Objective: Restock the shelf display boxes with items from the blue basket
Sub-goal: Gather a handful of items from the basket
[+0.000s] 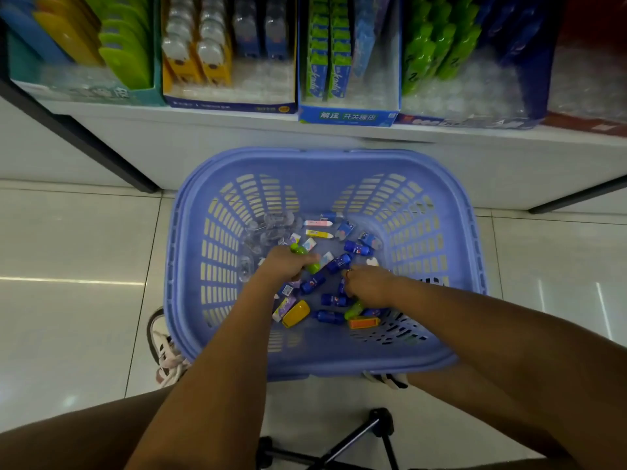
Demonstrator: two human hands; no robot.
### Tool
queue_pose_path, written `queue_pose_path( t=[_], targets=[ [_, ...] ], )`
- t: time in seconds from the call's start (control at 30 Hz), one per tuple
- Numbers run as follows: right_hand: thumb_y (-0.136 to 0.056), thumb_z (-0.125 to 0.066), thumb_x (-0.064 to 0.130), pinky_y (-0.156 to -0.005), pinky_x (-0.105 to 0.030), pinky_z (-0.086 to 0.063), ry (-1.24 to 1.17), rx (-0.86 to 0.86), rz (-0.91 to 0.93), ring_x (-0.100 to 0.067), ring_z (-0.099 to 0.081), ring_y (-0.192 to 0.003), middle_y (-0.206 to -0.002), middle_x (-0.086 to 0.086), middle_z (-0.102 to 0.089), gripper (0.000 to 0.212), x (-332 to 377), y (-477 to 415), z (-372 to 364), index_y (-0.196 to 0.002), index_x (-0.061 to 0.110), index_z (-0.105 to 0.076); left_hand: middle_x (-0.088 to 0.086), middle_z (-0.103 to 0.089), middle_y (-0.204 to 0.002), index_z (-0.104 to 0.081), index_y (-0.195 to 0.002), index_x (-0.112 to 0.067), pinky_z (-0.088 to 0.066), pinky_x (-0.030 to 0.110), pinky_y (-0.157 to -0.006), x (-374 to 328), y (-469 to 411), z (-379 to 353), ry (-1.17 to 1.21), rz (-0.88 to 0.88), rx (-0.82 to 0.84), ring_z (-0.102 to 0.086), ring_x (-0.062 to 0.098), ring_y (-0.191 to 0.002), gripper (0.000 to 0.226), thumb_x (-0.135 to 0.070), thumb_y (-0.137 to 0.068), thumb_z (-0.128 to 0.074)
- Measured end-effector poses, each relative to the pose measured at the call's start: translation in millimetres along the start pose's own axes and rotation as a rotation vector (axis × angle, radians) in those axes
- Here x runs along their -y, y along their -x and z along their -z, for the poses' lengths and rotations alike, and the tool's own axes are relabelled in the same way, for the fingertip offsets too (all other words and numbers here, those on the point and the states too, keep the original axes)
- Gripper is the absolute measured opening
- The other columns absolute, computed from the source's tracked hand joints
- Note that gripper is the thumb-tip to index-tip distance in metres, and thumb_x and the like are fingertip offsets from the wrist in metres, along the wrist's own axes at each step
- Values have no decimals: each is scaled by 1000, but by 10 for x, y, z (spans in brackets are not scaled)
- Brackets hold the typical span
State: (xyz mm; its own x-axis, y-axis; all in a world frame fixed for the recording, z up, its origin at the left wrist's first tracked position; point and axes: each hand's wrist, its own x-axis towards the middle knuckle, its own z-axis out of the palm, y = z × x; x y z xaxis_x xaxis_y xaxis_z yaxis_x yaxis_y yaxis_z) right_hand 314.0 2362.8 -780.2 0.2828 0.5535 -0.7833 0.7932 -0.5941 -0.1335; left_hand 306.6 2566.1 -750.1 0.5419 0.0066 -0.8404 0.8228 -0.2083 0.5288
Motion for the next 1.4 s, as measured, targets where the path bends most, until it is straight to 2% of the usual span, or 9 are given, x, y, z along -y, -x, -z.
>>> queue_pose_path(
  t=[0.17, 0.33, 0.5, 0.63, 0.83, 0.93, 1.0, 1.17, 1.4],
  targets=[
    [-94, -50, 14, -99, -42, -34, 256, -105, 52, -32, -34, -129, -148, -17, -32, 32, 53, -52, -93, -124, 8, -59, 15, -56, -96, -49, -84, -8, -52, 44, -88, -51, 185, 67, 168, -13, 96, -59, 28, -92, 14, 0, -88, -60],
    [-91, -55, 18, -96, -39, -34, 237, -83, 37, -29, -34, -126, -141, -12, -39, 29, 66, -18, -4, -117, 9, -63, 8, -51, -62, -47, -75, -7, -45, 30, -61, -77, 329, 97, 9, -59, 165, -50, 19, -56, 25, -17, -90, -63],
    [-84, -66, 14, -64, -28, -35, -359, -80, -110, -18, -44, -79, -99, -10, -51, 23, -89, 210, 377, -103, 10, -53, 10, -64, -75, -58, -93, 1, -50, 20, -51, -122, 388, 75, -183, -59, 153, -60, 14, -59, 22, -19, -88, -67],
    [-79, -75, 14, -70, -24, -49, -960, -251, -100, -15, -61, -84, -98, -1, -63, 25, -313, 612, 827, -100, 19, -62, 13, -68, -91, -62, -99, 0, -43, 25, -58, -228, 456, 22, -112, -61, 206, -51, 15, -60, 27, -23, -88, -67],
    [-72, -66, -19, -75, -21, -54, -1187, -577, 103, -6, -63, -80, -89, 1, -65, 39, -355, 1147, 1432, -90, 16, -61, 15, -71, -97, -66, -99, -6, -39, 13, -44, -566, 702, -12, 405, -209, 397, -43, 4, -48, 20, -20, -85, -67],
    [-77, -62, -19, -82, -22, -54, -1328, -743, 122, -8, -65, -90, -101, -2, -66, 39, -370, 1363, 1612, -104, 10, -62, 6, -65, -74, -72, -68, -21, -39, 16, -47, -741, 818, -48, 367, -387, 217, -45, 5, -46, 15, -18, -83, -71],
    [-82, -65, -7, -85, -23, -55, -1461, -899, 95, -14, -67, -94, -108, -7, -67, 36, -407, 1505, 1683, -114, 8, -62, 2, -52, -57, -69, -69, -14, -40, 19, -47, -874, 888, -105, 314, -499, -8, -45, 7, -43, 14, -20, -80, -75],
    [-80, -71, 8, -66, -20, -58, -1697, -1094, 3, -12, -70, -68, -84, -9, -71, 20, -387, 1657, 1808, -99, 3, -68, -2, -55, -66, -65, -88, -18, -40, 15, -49, -1219, 1082, -291, 196, -793, -352, -49, 0, -53, 19, -22, -75, -79],
    [-78, -71, 4, -65, -16, -55, -1871, -1227, 34, -10, -71, -72, -76, 1, -75, 13, -463, 1787, 1902, -87, 14, -70, 0, -58, -75, -52, -86, -30, -45, 18, -54, -1566, 1209, -472, 162, -921, -457, -52, 7, -60, 30, -20, -77, -78]
  ],
)
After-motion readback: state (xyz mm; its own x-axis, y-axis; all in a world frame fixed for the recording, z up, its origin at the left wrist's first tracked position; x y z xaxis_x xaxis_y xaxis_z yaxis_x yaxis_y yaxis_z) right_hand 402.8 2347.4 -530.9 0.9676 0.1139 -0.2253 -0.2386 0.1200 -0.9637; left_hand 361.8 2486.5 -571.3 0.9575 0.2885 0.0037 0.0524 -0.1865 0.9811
